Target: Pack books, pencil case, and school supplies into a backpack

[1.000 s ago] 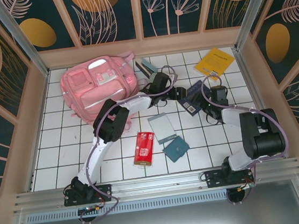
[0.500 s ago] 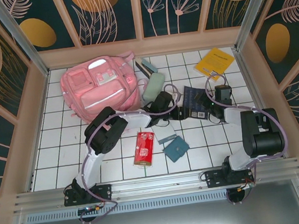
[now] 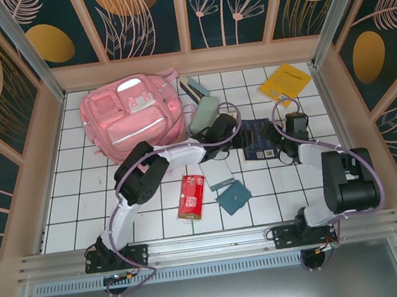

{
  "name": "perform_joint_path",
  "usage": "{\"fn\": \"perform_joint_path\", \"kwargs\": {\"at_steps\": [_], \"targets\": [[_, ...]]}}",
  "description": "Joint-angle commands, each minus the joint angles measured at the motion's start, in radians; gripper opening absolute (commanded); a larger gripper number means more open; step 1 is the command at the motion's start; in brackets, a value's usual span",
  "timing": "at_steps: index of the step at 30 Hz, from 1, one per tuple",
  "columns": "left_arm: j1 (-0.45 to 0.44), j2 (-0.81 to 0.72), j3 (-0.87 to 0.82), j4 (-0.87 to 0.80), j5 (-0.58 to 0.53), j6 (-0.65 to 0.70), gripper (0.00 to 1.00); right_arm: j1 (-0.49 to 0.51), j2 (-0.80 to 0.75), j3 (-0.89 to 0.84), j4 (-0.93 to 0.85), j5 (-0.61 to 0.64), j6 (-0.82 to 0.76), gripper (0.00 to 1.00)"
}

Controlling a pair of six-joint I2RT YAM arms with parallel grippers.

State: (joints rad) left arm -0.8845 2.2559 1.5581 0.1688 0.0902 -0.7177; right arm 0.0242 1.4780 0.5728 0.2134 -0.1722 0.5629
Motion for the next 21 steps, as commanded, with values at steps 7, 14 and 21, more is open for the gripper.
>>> {"fn": "perform_joint_path", "kwargs": {"at_steps": [7, 14, 21], "targets": [[0.003, 0.135, 0.11, -0.203, -0.087, -0.05, 0.31, 0.006, 0.039, 0.005, -0.008, 0.008, -0.028, 0.77], [0.003, 0.15, 0.102, -0.206, -0.068, -0.065, 0.21, 0.019, 0.083, 0.013, 0.014, -0.07, -0.031, 0.71], [0.004, 0.166, 0.067, -0.183, -0.059, -0.075, 0.19, 0.009, 0.098, -0.009, 0.139, -0.311, 0.0, 0.66]]}}
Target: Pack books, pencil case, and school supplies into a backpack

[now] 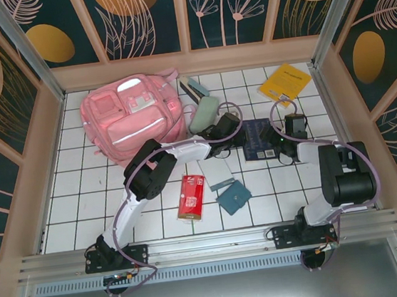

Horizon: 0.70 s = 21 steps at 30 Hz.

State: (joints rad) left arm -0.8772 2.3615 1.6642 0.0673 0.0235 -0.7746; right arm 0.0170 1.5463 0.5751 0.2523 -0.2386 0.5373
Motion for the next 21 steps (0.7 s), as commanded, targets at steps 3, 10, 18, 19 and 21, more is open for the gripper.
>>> {"fn": "perform_joint_path", "kwargs": {"at_steps": [3, 10, 18, 19, 21], "targets": [[-0.004, 0.068, -0.05, -0.071, 0.017, -0.024, 0.17, 0.009, 0.022, -0.027, 0.178, -0.362, 0.046, 0.6], [-0.005, 0.073, -0.068, -0.046, 0.041, -0.034, 0.15, 0.009, 0.019, -0.046, 0.31, -0.514, 0.09, 0.54], [-0.003, 0.07, -0.092, -0.024, 0.058, -0.044, 0.15, 0.012, 0.075, -0.029, 0.386, -0.513, 0.163, 0.53], [-0.005, 0.068, -0.093, -0.023, 0.059, -0.045, 0.15, 0.012, 0.084, -0.033, 0.412, -0.514, 0.183, 0.53], [-0.004, 0.067, -0.096, -0.02, 0.064, -0.046, 0.15, 0.014, 0.104, -0.034, 0.442, -0.517, 0.204, 0.52]]}}
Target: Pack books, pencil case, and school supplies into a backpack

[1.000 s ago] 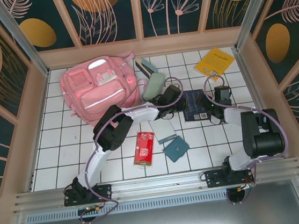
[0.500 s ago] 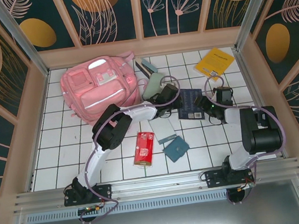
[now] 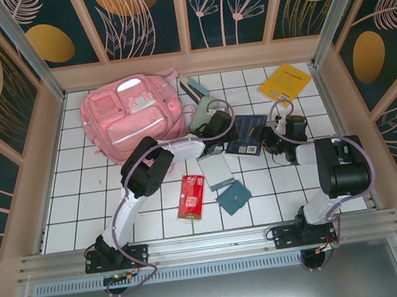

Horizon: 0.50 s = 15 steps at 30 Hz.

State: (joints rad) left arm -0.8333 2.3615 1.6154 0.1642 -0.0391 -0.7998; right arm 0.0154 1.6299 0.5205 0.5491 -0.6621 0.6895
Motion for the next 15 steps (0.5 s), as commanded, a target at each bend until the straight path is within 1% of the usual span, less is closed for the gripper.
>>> {"fn": "perform_joint_path", "kwargs": {"at_steps": [1, 7, 9, 12, 13, 15], "targets": [[-0.047, 0.066, -0.048, -0.115, 0.129, -0.02, 0.15, 0.018, 0.03, 0.02, 0.159, -0.094, 0.057, 0.52], [-0.049, 0.061, -0.053, -0.112, 0.136, -0.018, 0.14, 0.04, 0.039, 0.042, 0.106, -0.021, 0.026, 0.51], [-0.047, 0.059, -0.054, -0.116, 0.131, -0.015, 0.15, 0.038, 0.03, 0.049, 0.081, 0.0, 0.012, 0.47], [-0.046, 0.056, -0.054, -0.121, 0.121, -0.008, 0.15, 0.036, 0.027, 0.066, 0.026, 0.013, -0.014, 0.34], [-0.046, 0.054, -0.054, -0.122, 0.119, -0.005, 0.14, 0.034, 0.025, 0.068, 0.016, 0.013, -0.019, 0.31], [-0.041, 0.052, -0.055, -0.123, 0.119, -0.006, 0.15, 0.031, 0.02, 0.064, 0.006, 0.012, -0.016, 0.3]]}}
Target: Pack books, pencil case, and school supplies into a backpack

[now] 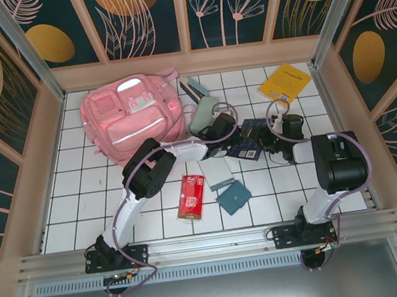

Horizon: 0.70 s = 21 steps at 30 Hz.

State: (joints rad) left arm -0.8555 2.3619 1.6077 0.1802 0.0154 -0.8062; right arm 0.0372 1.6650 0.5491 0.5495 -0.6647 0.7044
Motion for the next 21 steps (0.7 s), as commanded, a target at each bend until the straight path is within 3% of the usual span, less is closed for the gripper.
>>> {"fn": "perform_joint_path", "kwargs": {"at_steps": [1, 9, 13, 15, 18, 21], "targets": [[-0.018, 0.051, -0.048, -0.139, 0.065, 0.002, 0.15, 0.009, -0.022, 0.03, 0.002, 0.013, -0.029, 0.3], [-0.005, 0.054, -0.046, -0.142, 0.061, 0.005, 0.15, -0.019, -0.089, -0.002, -0.105, 0.012, -0.064, 0.35], [-0.004, 0.059, -0.04, -0.139, 0.067, 0.009, 0.15, -0.033, -0.096, -0.013, -0.106, -0.012, -0.072, 0.21], [-0.003, 0.057, -0.036, -0.14, 0.068, 0.013, 0.15, -0.034, -0.081, -0.005, -0.102, -0.034, -0.076, 0.02], [-0.003, 0.048, -0.025, -0.151, 0.067, 0.027, 0.19, -0.033, -0.071, -0.001, -0.084, -0.056, -0.06, 0.0], [-0.004, -0.001, -0.02, -0.161, 0.053, 0.059, 0.34, -0.034, -0.113, -0.017, -0.065, -0.047, -0.051, 0.0]]}}
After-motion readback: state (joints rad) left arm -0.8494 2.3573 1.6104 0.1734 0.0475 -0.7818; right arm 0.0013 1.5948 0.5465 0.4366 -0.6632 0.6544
